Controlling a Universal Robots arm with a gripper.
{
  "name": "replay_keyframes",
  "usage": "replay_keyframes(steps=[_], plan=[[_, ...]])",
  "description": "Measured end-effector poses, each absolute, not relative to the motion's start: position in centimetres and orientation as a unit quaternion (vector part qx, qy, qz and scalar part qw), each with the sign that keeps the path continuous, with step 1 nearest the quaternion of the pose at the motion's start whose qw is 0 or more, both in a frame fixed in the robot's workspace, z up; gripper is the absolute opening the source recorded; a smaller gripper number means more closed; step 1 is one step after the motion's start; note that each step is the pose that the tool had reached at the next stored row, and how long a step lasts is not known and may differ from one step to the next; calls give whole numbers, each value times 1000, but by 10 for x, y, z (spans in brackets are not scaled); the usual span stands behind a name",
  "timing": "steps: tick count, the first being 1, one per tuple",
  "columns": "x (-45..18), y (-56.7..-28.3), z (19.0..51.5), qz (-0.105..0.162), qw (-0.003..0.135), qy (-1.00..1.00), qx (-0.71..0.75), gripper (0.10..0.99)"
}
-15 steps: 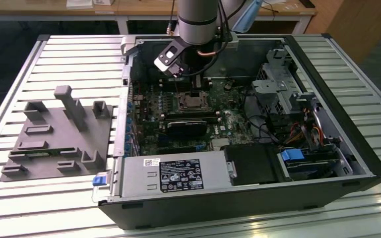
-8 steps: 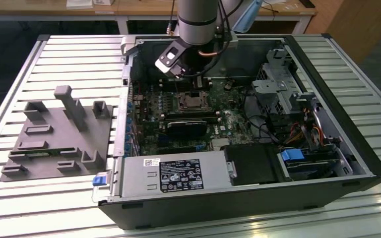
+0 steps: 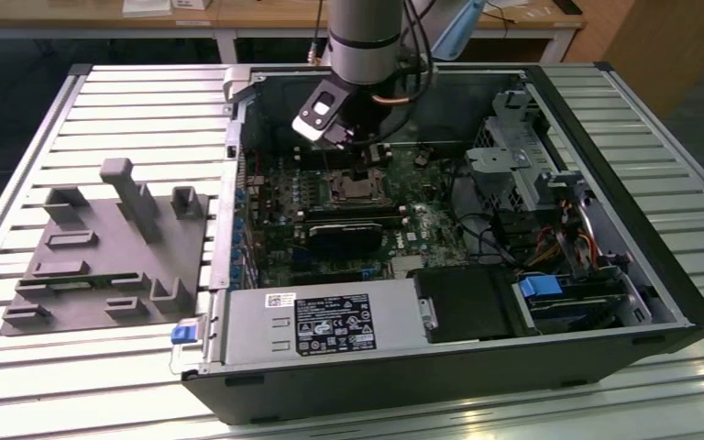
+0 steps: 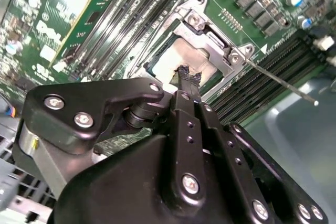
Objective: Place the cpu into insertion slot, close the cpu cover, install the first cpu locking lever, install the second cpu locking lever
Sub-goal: 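Close the cpu cover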
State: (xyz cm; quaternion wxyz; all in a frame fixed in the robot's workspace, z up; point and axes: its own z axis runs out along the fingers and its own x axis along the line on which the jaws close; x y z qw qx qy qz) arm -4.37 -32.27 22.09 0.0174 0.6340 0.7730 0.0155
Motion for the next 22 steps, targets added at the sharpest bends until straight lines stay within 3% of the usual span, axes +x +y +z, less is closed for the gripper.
replay_keyframes(steps=[22], plan=[[-44, -323, 217, 16, 16, 884, 467, 102]])
